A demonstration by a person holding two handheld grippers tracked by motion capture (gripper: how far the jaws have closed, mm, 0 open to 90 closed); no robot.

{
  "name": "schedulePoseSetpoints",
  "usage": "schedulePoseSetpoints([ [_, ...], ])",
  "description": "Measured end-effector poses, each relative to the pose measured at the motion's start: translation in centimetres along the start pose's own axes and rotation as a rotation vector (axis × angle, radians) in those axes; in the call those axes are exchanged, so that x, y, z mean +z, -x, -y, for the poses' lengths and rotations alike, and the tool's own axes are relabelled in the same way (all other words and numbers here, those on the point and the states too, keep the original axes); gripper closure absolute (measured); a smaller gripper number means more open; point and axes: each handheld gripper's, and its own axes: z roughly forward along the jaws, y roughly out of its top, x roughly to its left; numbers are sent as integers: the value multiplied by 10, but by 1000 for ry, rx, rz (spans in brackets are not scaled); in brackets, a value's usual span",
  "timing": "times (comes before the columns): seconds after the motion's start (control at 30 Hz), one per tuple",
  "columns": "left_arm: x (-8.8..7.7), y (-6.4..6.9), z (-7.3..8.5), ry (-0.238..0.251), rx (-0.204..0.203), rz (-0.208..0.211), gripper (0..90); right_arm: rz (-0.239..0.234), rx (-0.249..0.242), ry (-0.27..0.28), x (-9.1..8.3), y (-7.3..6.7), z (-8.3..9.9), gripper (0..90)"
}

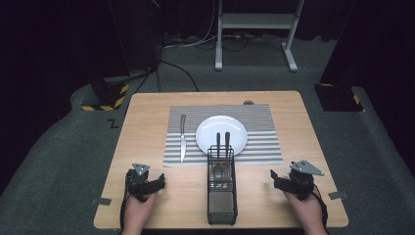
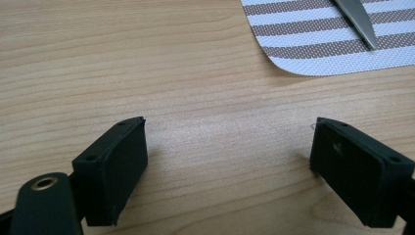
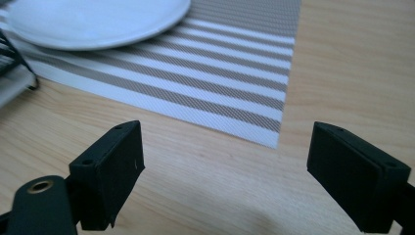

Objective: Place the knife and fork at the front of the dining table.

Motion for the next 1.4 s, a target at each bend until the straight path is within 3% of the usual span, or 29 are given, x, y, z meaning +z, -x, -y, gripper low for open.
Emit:
schedulePoseSetpoints([
  [0.03, 0, 0, 0, 0, 0, 0, 140, 0, 0, 0, 0, 0, 0, 133],
  [0.2, -1, 0, 2, 9, 10, 17, 139, -19, -45, 103, -11, -17, -13, 99],
  [0.53, 1, 1, 1, 0, 32, 40, 90, -33, -30, 226, -16, -43, -41, 107],
  [0.7, 2, 2, 0, -17, 45, 51, 35, -47, -27, 266, -16, -56, -55, 132],
  [1.0, 2, 1, 0, -25, 42, 39, 11, -128, -49, 297, -12, -86, -90, 142],
  [1.13, 2, 1, 0, -25, 44, 39, 10, -161, -48, 327, -9, -97, -103, 183],
  [1.4, 2, 1, 0, -25, 46, 42, 9, -193, -60, 391, -2, -116, -124, 493],
])
